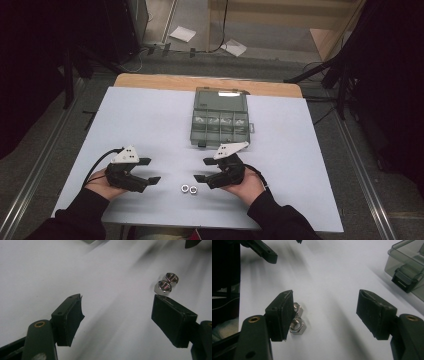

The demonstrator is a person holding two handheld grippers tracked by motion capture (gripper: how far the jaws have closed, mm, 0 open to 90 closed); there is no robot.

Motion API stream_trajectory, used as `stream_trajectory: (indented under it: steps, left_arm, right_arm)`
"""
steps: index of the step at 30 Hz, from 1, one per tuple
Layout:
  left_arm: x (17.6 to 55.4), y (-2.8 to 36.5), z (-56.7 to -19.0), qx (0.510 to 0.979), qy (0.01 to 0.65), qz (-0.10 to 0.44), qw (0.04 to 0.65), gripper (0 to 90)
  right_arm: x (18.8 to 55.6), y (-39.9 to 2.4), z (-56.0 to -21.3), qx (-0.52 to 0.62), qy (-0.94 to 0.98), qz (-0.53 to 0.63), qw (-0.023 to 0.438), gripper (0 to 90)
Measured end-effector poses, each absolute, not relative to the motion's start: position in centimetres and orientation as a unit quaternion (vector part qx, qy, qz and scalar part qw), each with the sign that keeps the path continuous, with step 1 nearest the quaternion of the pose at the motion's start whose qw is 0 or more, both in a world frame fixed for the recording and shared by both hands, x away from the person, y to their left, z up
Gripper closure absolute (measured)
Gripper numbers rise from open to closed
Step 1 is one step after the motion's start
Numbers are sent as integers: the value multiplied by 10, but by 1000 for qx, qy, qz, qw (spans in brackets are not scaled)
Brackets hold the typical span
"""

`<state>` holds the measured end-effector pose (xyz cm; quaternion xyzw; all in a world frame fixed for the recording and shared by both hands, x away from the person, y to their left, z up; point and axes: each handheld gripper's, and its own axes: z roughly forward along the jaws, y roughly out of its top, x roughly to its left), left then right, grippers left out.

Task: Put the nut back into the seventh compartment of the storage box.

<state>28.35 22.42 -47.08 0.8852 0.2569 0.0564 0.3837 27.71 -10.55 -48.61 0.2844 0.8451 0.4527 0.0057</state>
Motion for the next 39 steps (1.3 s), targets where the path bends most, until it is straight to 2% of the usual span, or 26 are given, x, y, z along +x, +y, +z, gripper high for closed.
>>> stream_trajectory:
  steps: [39]
  left_arm:
    - [284,224,-471,885,255,57,386,239]
  right_arm:
    - [264,-88,-501,260,867,426,-4,348]
